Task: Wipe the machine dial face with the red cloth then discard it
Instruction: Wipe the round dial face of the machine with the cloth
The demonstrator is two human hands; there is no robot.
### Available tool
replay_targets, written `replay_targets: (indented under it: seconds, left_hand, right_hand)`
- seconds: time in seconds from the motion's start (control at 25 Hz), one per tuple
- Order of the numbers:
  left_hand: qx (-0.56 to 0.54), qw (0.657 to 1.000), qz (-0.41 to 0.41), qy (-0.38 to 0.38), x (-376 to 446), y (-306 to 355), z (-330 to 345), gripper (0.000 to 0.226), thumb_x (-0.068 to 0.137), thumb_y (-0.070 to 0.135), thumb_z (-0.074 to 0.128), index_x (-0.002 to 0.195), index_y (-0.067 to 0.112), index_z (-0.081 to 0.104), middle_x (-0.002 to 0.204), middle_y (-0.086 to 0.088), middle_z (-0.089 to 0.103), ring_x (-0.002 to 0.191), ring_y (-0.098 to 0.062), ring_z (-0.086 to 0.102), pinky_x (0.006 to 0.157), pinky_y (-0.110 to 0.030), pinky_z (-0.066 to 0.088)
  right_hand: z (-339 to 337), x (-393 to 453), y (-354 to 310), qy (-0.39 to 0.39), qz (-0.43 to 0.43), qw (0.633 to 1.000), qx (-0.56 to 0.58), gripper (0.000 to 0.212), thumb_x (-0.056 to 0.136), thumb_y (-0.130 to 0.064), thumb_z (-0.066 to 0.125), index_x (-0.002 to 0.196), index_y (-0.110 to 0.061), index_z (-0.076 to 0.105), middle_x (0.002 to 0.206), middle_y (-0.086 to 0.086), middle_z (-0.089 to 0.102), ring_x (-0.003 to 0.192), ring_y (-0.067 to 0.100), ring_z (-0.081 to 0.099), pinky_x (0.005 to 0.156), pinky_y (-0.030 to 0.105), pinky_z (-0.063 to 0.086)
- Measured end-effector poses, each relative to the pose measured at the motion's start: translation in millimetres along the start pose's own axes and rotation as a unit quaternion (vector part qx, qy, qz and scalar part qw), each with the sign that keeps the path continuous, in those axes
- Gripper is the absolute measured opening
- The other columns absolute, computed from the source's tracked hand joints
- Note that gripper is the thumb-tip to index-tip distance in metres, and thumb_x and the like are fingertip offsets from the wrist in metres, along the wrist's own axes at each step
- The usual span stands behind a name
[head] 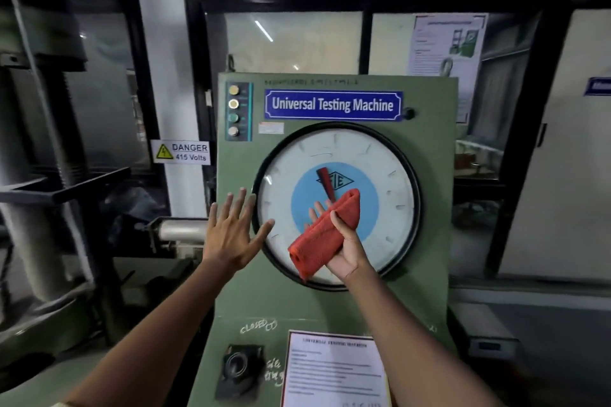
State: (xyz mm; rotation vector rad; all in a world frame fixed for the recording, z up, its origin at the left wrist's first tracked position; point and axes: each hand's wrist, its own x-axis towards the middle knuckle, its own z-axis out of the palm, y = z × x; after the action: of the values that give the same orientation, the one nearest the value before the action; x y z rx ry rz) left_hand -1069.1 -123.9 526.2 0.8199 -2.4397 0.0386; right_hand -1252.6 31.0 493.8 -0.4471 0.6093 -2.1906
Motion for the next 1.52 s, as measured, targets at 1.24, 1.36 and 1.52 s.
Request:
replay_targets:
  seconds: [1.24, 1.36, 1.52]
  left_hand:
    - [0.026, 0.970, 0.160, 0.181, 273, -8, 175, 0.100, 0.100, 0.077, 0.030, 0.173, 0.011, 0.010, 0.182, -0.006, 0.008, 0.169, -0.022, 0.007, 0.137, -0.037, -0.003]
    - [0.038, 0.969, 0.159, 0.184, 274, -11, 176, 0.100, 0.100, 0.077, 0.030, 0.173, 0.012, 0.010, 0.182, -0.006, 0.010, 0.169, -0.021, 0.008, 0.137, -0.038, 0.001]
    - [0.036, 0.974, 0.130, 0.184, 269, -10, 185, 0.104, 0.099, 0.082, 0.025, 0.174, 0.014, 0.001, 0.183, -0.004, -0.001, 0.169, -0.020, 0.001, 0.137, -0.038, -0.002]
  right_hand:
    - [-78, 252, -112, 0.333, -0.339, 0.362, -0.802, 0.095, 0.099, -0.078, 0.024, 0.173, -0.021, 0.008, 0.181, 0.008, 0.002, 0.168, 0.024, 0.002, 0.132, 0.065, 0.004]
    - [-78, 255, -120, 0.404, -0.339, 0.402, -0.749, 0.090, 0.104, -0.071, 0.026, 0.173, -0.017, 0.006, 0.181, 0.011, 0.002, 0.168, 0.026, 0.005, 0.127, 0.070, 0.014]
    - [-36, 287, -100, 0.336, -0.388, 0.377, -0.771, 0.088, 0.105, -0.074, 0.014, 0.173, -0.018, 0.003, 0.181, 0.005, 0.001, 0.168, 0.025, 0.001, 0.131, 0.067, 0.006]
